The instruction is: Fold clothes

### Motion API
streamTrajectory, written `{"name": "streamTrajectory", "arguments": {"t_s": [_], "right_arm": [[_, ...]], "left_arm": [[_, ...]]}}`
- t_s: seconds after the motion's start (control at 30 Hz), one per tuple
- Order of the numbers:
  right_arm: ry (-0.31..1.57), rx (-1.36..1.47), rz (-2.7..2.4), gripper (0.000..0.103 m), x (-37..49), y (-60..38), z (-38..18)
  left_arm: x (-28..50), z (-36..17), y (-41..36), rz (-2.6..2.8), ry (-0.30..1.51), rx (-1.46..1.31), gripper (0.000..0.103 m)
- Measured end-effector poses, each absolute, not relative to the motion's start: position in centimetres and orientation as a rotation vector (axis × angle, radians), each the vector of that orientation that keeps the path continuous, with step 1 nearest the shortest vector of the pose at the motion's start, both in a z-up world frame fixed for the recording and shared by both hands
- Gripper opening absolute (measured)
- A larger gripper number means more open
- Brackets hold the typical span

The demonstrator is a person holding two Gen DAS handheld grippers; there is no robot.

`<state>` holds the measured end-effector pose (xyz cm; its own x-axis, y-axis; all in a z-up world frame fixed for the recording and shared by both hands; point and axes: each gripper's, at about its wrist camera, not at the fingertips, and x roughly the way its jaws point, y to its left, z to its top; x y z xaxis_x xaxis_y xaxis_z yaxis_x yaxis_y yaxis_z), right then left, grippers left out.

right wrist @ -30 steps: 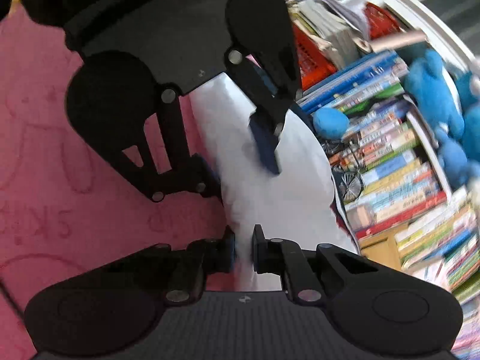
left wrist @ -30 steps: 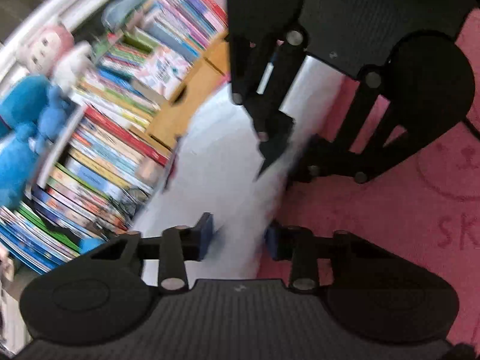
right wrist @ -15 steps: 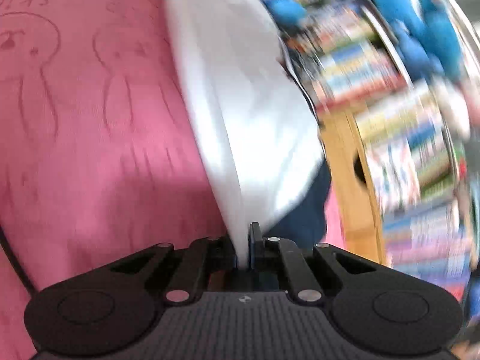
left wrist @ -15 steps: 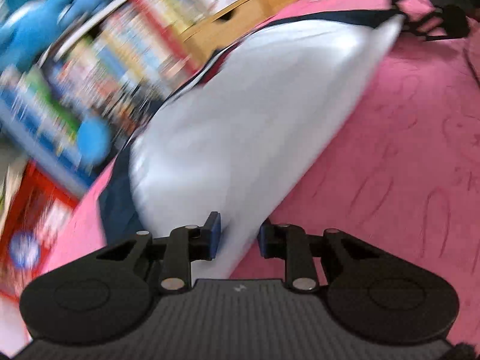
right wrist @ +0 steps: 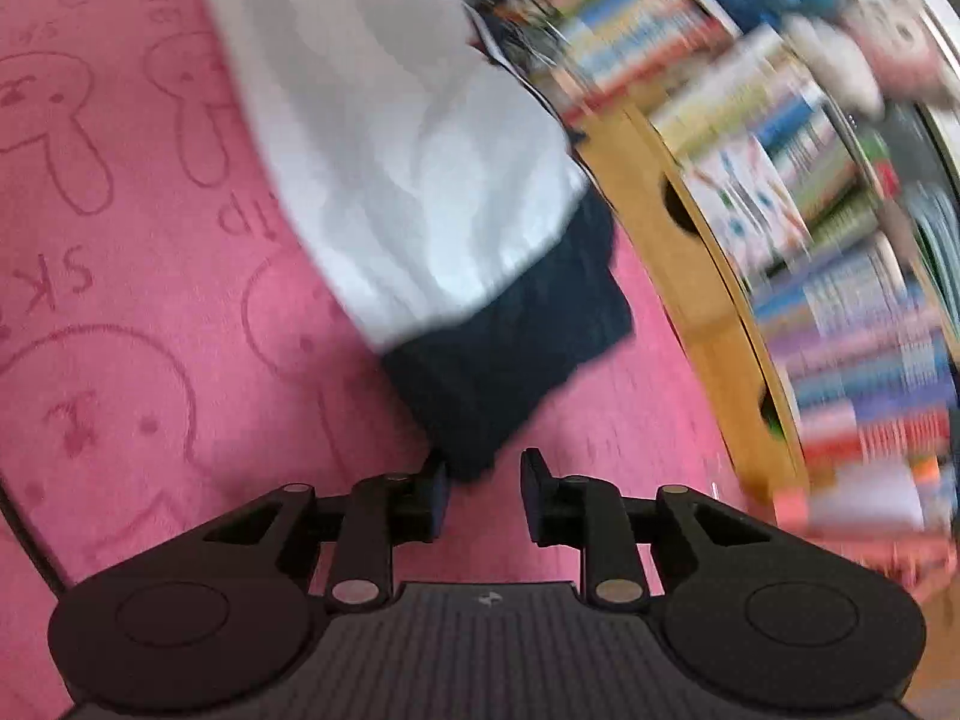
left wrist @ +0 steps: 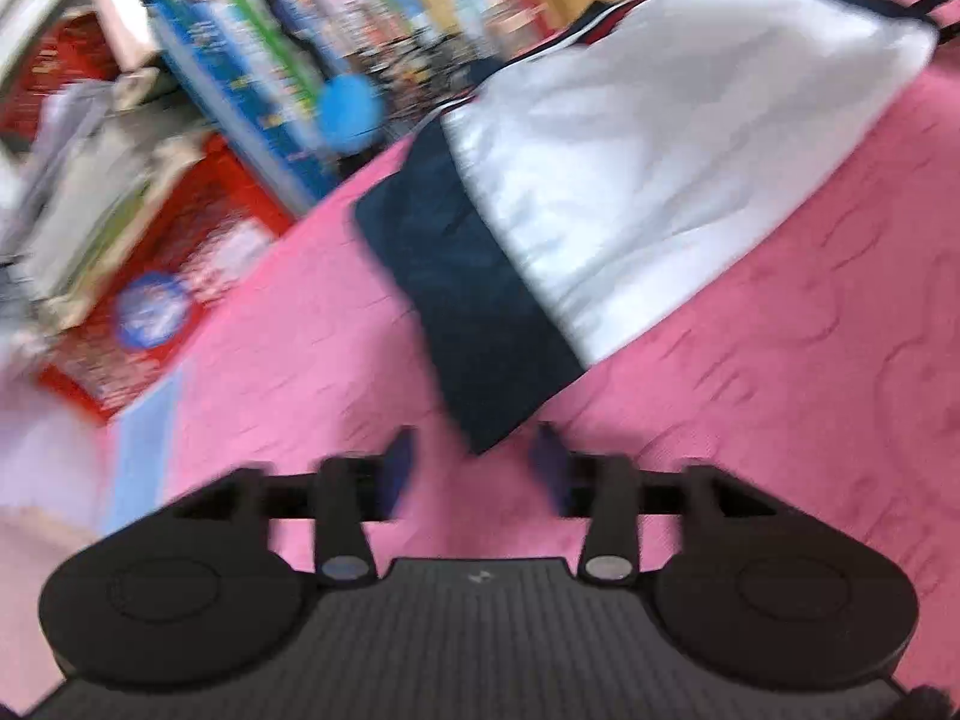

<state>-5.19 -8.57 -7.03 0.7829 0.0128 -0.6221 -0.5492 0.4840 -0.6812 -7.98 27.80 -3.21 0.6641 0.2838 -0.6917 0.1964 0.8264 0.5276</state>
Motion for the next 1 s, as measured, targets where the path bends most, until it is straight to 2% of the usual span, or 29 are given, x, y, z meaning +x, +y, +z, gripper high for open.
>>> {"name": "streamTrajectory", "arguments": {"t_s": [0.03,0.07,0.13,0.2,0.33,0.43,0.53,0.73,0.87,1.0], "right_arm": [[0.596,-0.992,0.352,0.04,-5.7,-9.1,-6.7],[0.585,-0.949,0.342,0.052,-6.1,-9.4,-6.2],[0.559,-0.854,0.325,0.064,-7.0,-10.0,-5.2],[0.53,-0.703,0.34,0.065,-7.0,-10.4,-4.1],[0.492,-0.493,0.38,0.072,-5.7,-8.3,-3.7],[0.463,-0.343,0.408,0.079,-4.7,-6.5,-3.5],[0.432,-0.193,0.433,0.087,-3.7,-4.8,-3.4],[0.473,-0.204,0.538,0.099,-0.9,-0.9,-4.4],[0.637,-0.21,0.521,0.103,1.7,0.1,-5.6],[0.678,-0.175,0.54,0.103,2.5,0.1,-6.1]], "left_arm": [[-8.6,-2.9,27.6,0.08,0.855,0.641,0.092],[-9.3,-2.4,27.5,0.079,0.844,0.658,0.095],[-10.4,-0.9,26.8,0.055,0.817,0.643,0.097],[-11.2,0.8,25.9,0.035,0.793,0.603,0.102],[-9.5,4.5,22.8,-0.086,0.752,0.39,0.103],[-6.1,5.1,19.5,-0.103,0.696,0.373,0.103],[-1.0,3.6,16.4,-0.043,0.731,0.415,0.103],[8.5,-1.8,13.6,0.021,0.876,0.39,0.103],[13.0,-4.4,14.1,0.092,0.87,0.355,0.103],[17.1,-5.3,16.3,0.213,0.863,0.306,0.103]]}}
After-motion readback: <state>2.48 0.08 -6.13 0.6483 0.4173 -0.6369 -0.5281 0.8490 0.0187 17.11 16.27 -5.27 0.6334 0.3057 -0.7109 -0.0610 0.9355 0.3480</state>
